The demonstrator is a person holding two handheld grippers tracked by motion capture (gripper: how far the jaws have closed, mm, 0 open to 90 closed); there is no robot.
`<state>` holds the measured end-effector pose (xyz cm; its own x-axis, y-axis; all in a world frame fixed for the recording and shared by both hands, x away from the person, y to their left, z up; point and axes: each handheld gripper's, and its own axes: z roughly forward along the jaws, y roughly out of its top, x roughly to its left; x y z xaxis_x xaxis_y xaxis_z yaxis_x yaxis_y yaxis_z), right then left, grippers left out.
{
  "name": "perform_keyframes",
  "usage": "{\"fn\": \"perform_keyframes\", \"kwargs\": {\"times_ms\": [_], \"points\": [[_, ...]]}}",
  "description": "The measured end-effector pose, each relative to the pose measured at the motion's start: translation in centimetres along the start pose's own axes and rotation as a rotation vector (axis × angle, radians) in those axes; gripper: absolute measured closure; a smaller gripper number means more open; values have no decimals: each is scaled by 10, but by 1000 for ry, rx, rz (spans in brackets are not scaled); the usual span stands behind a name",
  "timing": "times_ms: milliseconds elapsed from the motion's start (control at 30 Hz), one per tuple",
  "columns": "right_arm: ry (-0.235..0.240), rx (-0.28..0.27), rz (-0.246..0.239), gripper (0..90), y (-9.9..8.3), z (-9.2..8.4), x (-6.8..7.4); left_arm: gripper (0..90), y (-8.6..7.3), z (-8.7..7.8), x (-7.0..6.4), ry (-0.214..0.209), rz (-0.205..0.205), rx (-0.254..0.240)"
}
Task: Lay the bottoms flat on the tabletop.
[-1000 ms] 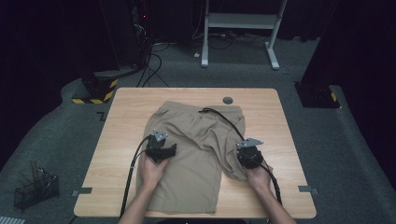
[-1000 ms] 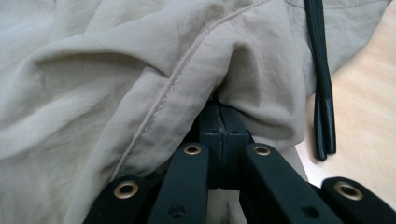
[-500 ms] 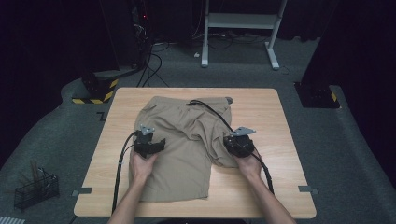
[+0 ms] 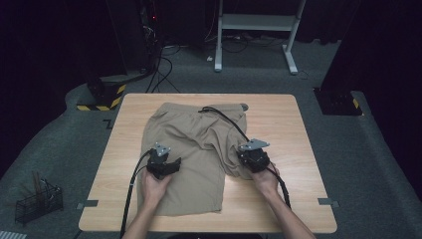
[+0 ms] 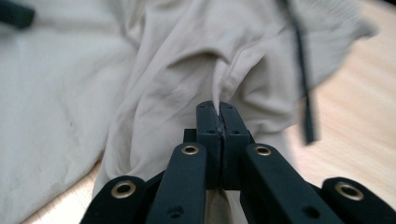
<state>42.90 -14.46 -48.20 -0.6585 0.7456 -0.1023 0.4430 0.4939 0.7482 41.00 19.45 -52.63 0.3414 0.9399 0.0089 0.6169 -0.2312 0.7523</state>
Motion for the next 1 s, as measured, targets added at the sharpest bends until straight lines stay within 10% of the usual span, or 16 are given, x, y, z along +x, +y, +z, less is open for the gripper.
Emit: {"fn": "perform_keyframes", "kwargs": {"times_ms": [100, 267, 433, 567, 767, 1000], "points": [[-56, -76, -10, 888, 3, -27, -8, 339, 0, 0, 0, 1, -1, 0], [-162, -134, 106, 886, -5, -59, -50, 327, 0, 0, 0, 7, -4, 1], [-196, 110, 216, 793, -41, -22, -84, 324, 0, 0, 0, 7, -5, 1], [-146, 73, 217, 641, -62, -20, -77, 324, 0, 0, 0, 7, -5, 1], [-216, -69, 109, 576, -56, -65, -47, 324, 0, 0, 0, 7, -5, 2], [-73, 38, -8, 484, -53, -34, -6, 324, 0, 0, 0, 8, -5, 2]]}}
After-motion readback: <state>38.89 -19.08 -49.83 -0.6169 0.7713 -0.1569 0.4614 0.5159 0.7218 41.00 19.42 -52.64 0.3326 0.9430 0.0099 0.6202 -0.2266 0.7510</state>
